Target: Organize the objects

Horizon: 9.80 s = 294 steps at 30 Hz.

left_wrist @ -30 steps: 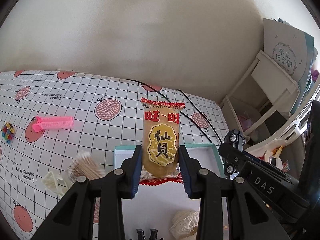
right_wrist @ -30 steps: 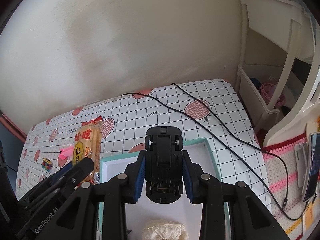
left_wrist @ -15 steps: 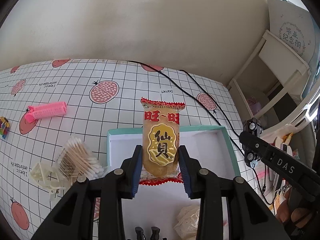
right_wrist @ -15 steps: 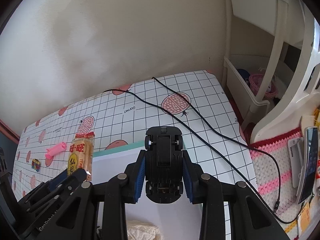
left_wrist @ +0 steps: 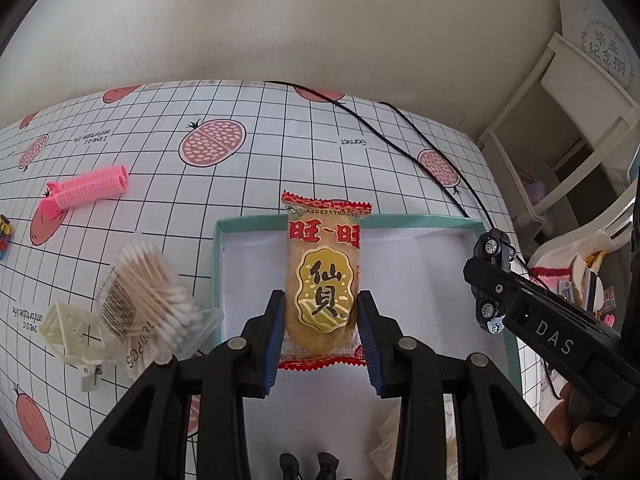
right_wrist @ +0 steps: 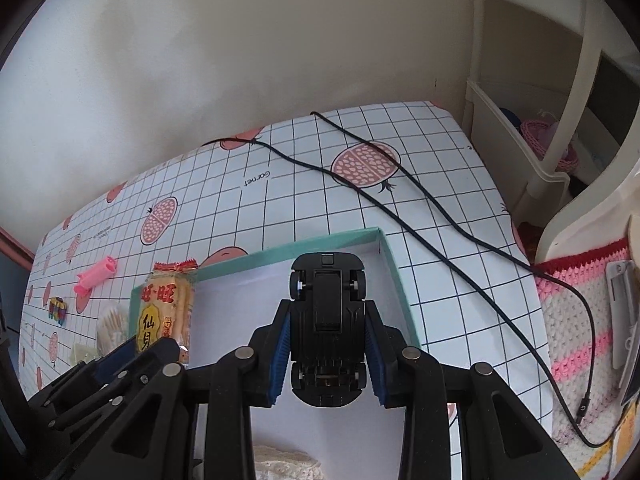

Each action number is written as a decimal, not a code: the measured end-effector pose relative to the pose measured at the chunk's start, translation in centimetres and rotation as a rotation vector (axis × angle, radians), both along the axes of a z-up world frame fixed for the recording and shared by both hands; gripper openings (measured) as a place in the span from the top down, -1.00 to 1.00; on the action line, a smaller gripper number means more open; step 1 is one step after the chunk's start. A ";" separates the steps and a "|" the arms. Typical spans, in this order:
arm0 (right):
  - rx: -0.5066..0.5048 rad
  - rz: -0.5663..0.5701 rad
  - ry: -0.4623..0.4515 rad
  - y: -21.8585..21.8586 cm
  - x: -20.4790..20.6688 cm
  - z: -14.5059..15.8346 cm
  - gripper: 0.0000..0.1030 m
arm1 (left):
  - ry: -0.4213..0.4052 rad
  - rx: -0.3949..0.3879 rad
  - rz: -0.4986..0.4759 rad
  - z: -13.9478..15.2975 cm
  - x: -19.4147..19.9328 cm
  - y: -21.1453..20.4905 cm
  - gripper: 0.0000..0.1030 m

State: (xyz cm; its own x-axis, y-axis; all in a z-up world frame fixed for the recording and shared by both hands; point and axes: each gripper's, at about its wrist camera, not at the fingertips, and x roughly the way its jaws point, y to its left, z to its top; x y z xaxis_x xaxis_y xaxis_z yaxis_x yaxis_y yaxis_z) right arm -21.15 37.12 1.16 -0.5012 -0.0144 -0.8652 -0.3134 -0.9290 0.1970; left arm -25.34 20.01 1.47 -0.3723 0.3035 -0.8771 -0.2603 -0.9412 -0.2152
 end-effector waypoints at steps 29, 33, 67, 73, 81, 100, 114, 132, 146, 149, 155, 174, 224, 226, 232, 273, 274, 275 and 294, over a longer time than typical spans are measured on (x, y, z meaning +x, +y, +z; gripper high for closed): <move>0.011 0.023 -0.087 -0.8 -0.5 -3.0 0.30 | -0.047 -0.065 -0.021 -1.7 0.3 0.5 0.28; 0.015 0.022 -0.092 -0.7 -0.6 -3.0 0.30 | -0.060 -0.055 -0.023 -1.7 0.3 0.6 0.27; 0.091 0.062 -0.036 -1.7 0.1 0.1 -0.60 | 0.058 -0.082 0.088 2.6 -0.3 -2.1 -0.64; 0.100 0.058 -0.035 -1.8 0.0 0.1 -0.86 | 0.070 -0.095 0.107 2.7 -0.5 -2.6 -0.70; 0.091 0.047 -0.043 -1.4 0.0 0.0 -1.00 | 0.079 -0.104 0.152 2.8 -0.8 -3.3 -0.90; 0.093 0.037 -0.047 -1.6 -0.1 0.1 -1.00 | 0.075 -0.087 0.148 3.7 -1.0 -4.0 -0.90; 0.061 0.071 0.089 -6.7 -0.9 4.7 -1.00 | 0.131 -0.060 0.292 7.7 -2.2 -14.8 -0.90; 0.015 0.215 0.115 -18.5 -4.3 3.7 -1.00 | 0.086 -0.081 0.508 5.6 -3.5 -29.6 -0.90; 0.069 0.329 0.045 -23.5 -9.3 1.7 -1.00 | 0.029 -0.009 0.543 1.4 -6.2 -32.7 -0.90; 0.069 0.354 0.020 -24.5 -10.7 0.8 -1.00 | 0.020 -0.010 0.539 0.6 -6.8 -32.8 -0.90; 0.114 0.411 -0.038 -26.2 -13.3 -0.6 -1.00 | 0.019 -0.038 0.539 -0.9 -7.8 -33.0 -0.90; 0.253 0.537 -0.131 -29.9 -17.0 -3.8 -1.00 | 0.001 -0.061 0.525 -2.7 -9.0 -33.5 -0.90; 0.257 0.402 -0.089 -25.7 -17.2 -1.8 -0.98 | -0.014 -0.014 0.505 -2.9 -8.8 -32.8 -0.90; 0.240 0.430 -0.082 -26.2 -16.9 -1.6 -0.98 | -0.013 -0.013 0.505 -2.9 -8.8 -32.8 -0.90; 0.266 0.602 -0.061 -29.7 -15.9 -1.5 -0.98 | -0.021 -0.003 0.535 -3.1 -8.8 -33.5 -0.90; 0.131 0.521 -0.108 -29.9 -17.4 -3.7 0.16 | 0.071 0.007 0.489 -2.7 -8.9 -33.2 -0.90; 0.119 0.512 -0.109 -29.6 -17.4 -3.7 0.16 | 0.077 -0.002 0.488 -2.7 -9.0 -33.0 -0.90; 0.111 0.504 -0.112 -29.5 -17.4 -3.7 0.18 | 0.084 -0.007 0.489 -2.7 -9.0 -33.0 -0.90; 0.136 0.509 -0.111 -29.3 -16.6 -3.9 0.20 | 0.128 -0.079 0.544 -3.5 -9.7 -33.0 -0.32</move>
State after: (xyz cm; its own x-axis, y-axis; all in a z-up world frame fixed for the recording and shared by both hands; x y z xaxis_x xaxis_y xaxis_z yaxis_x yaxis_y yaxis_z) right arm -37.79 7.79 -2.72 -0.3657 -0.1153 -0.9235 0.1708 -0.9838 0.0552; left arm -35.03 -12.98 -1.99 -0.5618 -0.0265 -0.8268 0.2478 -0.9590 -0.1377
